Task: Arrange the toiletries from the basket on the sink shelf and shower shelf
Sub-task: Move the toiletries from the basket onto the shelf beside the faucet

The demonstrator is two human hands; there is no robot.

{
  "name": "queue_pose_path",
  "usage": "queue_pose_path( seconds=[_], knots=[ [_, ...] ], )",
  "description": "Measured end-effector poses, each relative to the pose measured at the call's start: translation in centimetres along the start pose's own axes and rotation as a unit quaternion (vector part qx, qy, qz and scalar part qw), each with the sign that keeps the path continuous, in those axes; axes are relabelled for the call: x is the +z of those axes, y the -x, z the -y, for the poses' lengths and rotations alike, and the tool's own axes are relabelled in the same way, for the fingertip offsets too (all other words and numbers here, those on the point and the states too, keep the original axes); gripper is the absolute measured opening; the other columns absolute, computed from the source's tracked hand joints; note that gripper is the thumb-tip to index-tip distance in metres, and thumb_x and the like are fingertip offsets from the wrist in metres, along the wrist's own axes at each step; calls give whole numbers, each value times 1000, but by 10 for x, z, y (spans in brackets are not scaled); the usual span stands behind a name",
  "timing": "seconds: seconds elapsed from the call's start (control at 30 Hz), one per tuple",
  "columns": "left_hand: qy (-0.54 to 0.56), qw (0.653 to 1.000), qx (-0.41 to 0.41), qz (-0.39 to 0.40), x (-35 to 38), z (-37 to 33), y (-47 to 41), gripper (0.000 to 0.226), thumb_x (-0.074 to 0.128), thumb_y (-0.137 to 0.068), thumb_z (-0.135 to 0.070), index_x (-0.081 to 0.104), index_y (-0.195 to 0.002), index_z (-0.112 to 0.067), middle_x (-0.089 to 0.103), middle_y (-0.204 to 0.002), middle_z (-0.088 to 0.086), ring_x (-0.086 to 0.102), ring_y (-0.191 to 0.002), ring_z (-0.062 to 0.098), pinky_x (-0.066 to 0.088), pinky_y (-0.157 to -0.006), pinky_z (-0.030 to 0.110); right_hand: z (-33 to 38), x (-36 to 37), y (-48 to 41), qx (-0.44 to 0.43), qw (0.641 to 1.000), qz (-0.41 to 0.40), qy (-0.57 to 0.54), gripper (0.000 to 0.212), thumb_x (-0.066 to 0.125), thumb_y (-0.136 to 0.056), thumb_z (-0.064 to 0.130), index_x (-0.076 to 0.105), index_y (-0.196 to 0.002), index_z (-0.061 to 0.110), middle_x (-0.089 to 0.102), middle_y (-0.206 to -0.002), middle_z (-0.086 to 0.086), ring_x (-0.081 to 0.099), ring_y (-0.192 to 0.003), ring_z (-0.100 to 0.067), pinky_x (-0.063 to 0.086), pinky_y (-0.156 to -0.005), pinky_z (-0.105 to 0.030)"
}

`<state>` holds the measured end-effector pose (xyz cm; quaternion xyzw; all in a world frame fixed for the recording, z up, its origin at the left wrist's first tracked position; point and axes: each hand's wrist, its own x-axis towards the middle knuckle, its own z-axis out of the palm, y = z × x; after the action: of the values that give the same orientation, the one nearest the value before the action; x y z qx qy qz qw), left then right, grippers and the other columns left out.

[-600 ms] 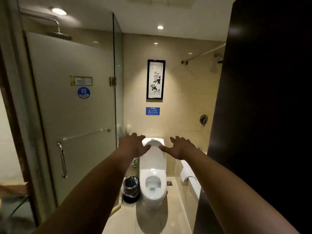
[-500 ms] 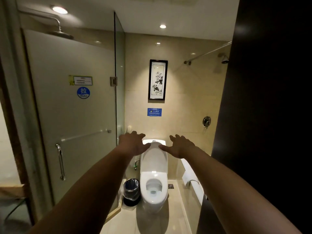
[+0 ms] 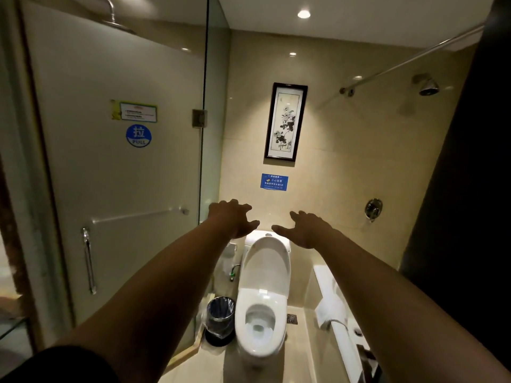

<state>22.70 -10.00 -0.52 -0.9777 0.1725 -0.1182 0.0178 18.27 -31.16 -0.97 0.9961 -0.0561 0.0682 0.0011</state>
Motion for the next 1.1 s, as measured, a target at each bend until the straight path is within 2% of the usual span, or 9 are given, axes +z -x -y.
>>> queue_pose_path(
  seconds=[0.33, 0.47, 0.6, 0.7, 0.83, 0.9, 0.97, 1.1],
  knots=[
    [-26, 999, -30, 3, 11, 80, -67, 72, 35, -94, -73, 30, -153, -33, 40, -154, 9, 44, -134, 34, 38, -107, 50, 64, 14, -116, -46, 999, -7, -14, 103, 29, -78, 90, 29, -153, 19, 36, -157, -8, 39, -139, -31, 32, -110, -47],
    [-27, 996, -84, 12, 25, 163, -79, 71, 34, -93, -73, 35, -151, -33, 44, -150, 9, 47, -130, 34, 40, -103, 48, 142, 14, -169, -109, 994, -9, -20, 98, 32, -82, 86, 32, -151, 17, 39, -154, -8, 41, -136, -31, 34, -108, -46],
    [-39, 984, -171, 26, 50, 251, -64, 70, 34, -91, -72, 35, -151, -36, 42, -151, 6, 41, -135, 32, 37, -106, 48, 244, 30, -206, -199, 980, 8, -18, 93, 34, -87, 81, 26, -155, 18, 34, -157, -9, 38, -139, -30, 34, -112, -45],
    [-51, 971, -230, 38, 68, 320, -39, 68, 37, -91, -70, 36, -150, -36, 38, -154, 6, 29, -143, 34, 32, -110, 50, 331, 44, -222, -283, 959, 25, -6, 89, 41, -88, 77, 27, -155, 20, 39, -154, -8, 41, -136, -29, 36, -109, -40],
    [-70, 941, -328, 50, 78, 418, 2, 73, 35, -86, -77, 38, -148, -39, 35, -155, 5, 19, -147, 38, 35, -104, 56, 461, 55, -235, -406, 913, 19, -28, 82, 46, -89, 72, 35, -152, 21, 44, -152, -8, 44, -135, -28, 36, -108, -38],
    [-76, 921, -377, 61, 80, 465, 24, 75, 34, -84, -80, 42, -145, -38, 42, -150, 7, 32, -141, 37, 40, -100, 55, 524, 59, -235, -463, 885, 25, -50, 83, 46, -90, 71, 34, -152, 17, 40, -155, -9, 39, -139, -28, 32, -112, -37],
    [-69, 901, -425, 53, 84, 509, 44, 74, 33, -82, -81, 46, -142, -40, 53, -139, 5, 50, -126, 33, 42, -91, 48, 580, 64, -235, -509, 858, 31, -59, 86, 46, -90, 71, 30, -154, 16, 40, -154, -10, 39, -139, -28, 34, -110, -38],
    [-80, 844, -528, 57, 92, 580, 80, 78, 31, -79, -84, 42, -145, -43, 55, -138, 5, 53, -124, 32, 44, -92, 50, 685, 73, -240, -577, 815, 30, -45, 87, 45, -85, 75, 35, -151, 20, 48, -148, -7, 48, -131, -28, 45, -102, -41]
  ],
)
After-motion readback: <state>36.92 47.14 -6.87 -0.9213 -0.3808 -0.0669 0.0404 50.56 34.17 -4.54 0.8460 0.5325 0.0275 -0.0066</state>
